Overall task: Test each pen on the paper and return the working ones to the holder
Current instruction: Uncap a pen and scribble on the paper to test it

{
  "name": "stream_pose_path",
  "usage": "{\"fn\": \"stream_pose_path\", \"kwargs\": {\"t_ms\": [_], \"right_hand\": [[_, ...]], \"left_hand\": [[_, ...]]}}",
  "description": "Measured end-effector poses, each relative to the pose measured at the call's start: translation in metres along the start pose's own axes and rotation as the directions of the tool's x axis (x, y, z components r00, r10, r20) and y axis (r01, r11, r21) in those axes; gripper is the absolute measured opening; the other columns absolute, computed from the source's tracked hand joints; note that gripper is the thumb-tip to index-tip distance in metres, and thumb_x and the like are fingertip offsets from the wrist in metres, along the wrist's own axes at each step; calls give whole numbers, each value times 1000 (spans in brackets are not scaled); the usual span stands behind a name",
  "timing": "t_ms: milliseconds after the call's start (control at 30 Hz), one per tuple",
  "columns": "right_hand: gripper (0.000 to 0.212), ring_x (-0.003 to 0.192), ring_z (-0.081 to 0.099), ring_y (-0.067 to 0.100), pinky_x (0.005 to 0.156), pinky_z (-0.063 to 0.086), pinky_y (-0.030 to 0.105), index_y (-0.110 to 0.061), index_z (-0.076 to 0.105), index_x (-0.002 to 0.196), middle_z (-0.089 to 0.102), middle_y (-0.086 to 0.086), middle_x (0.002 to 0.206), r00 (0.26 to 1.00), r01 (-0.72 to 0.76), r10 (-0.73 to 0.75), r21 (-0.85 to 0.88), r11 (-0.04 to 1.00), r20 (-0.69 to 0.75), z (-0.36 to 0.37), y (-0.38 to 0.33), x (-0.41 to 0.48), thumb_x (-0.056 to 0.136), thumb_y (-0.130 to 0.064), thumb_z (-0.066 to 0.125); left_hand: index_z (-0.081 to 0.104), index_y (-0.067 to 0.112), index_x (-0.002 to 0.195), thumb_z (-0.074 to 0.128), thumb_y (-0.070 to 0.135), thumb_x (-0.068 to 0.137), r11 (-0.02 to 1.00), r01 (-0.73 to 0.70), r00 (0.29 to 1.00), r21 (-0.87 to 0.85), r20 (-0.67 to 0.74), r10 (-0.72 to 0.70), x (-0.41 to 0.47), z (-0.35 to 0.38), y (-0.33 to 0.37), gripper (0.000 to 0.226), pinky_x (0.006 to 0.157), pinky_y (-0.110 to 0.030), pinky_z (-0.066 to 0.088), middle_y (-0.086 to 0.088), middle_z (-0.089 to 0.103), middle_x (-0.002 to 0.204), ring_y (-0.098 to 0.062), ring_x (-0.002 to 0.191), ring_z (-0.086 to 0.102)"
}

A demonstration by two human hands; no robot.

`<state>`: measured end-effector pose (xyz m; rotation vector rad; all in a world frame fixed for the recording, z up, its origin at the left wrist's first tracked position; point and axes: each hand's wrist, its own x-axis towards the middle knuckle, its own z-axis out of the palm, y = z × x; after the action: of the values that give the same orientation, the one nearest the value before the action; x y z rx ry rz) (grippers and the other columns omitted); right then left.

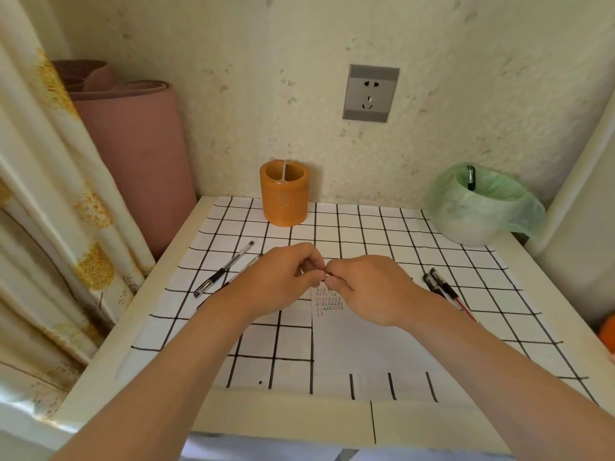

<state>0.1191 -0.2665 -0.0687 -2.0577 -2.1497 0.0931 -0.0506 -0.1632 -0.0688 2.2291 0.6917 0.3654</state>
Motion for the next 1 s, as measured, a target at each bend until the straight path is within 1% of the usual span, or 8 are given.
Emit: {"fn": "stream_pose_path", "kwargs": {"t_ms": [167, 233, 300, 400, 567, 733, 867, 1000], "right_hand": [[24, 65, 49, 17, 60, 40, 32, -35, 45, 83, 48, -9, 61, 1000, 8, -7, 17, 1000, -27, -1, -2, -1, 103, -47, 37], [22, 68, 54, 15, 63, 44, 33, -35, 55, 101, 57, -10, 68, 1000, 3, -2, 73, 997, -18, 1, -2, -2, 102, -50, 39], [31, 73, 57, 14, 67, 47, 36, -36, 43, 130, 63, -9, 77, 999, -44, 39, 151, 988, 38, 3, -1, -5, 102, -47, 38], [27, 69, 55, 20, 66, 47, 39, -37, 30, 126, 61, 6, 80, 992, -123, 98, 383, 915, 85, 4, 3, -12, 103, -23, 37], [32, 60, 54, 15, 53, 44, 34, -23, 63, 100, 62, 3, 85, 959, -242, 265, 784, 572, 104, 10, 4, -14, 99, 0, 40], [45, 71, 63, 21, 61, 53, 33, -12, 66, 120, 65, 11, 92, 928, -280, 322, 923, 263, 189, 18, 0, -13, 94, 14, 41], [27, 68, 60, 19, 64, 53, 31, -13, 68, 115, 60, 6, 76, 938, -219, 331, 919, 327, 106, 26, -1, -17, 91, 0, 65], [21, 54, 52, 21, 49, 41, 24, -12, 72, 97, 59, 9, 67, 911, -230, 403, 919, 321, 87, 34, -7, -15, 100, -15, 51]], "left_hand": [[63, 28, 93, 63, 30, 95, 999, 12, 1000, 49, 7, -12, -3, -8, 4, 3, 70, -27, 54, 12, 69, 84, -11, 77, 64], [63, 30, 92, 63, 31, 95, 998, 11, 1000, 63, 9, -12, -5, -10, 4, 3, 69, -25, 51, 13, 68, 83, -10, 76, 62], [63, 32, 93, 63, 31, 95, 995, 16, 1000, 103, 20, -18, -6, -11, 1, 2, 66, -22, 48, 15, 67, 82, -4, 72, 58], [61, 35, 96, 62, 30, 95, 983, 42, 997, 181, 64, -54, -7, -11, -6, 6, 67, -18, 42, 16, 63, 86, -1, 74, 55], [63, 37, 101, 65, 28, 92, 963, 34, 989, 268, 132, -72, -9, -7, -12, 13, 77, -27, 52, 21, 61, 93, -6, 83, 57], [68, 36, 98, 69, 22, 88, 940, 1, 978, 342, 195, -72, -13, -6, -15, 17, 80, -26, 51, 25, 59, 92, -2, 90, 57], [70, 35, 100, 73, 28, 86, 917, -15, 975, 399, 209, -75, -14, -1, -18, 15, 70, -14, 41, 25, 54, 91, 0, 89, 53], [67, 37, 111, 72, 37, 85, 904, -60, 977, 423, 209, -33, -13, 1, -17, 26, 88, -25, 44, 16, 57, 106, -6, 104, 49]]}}
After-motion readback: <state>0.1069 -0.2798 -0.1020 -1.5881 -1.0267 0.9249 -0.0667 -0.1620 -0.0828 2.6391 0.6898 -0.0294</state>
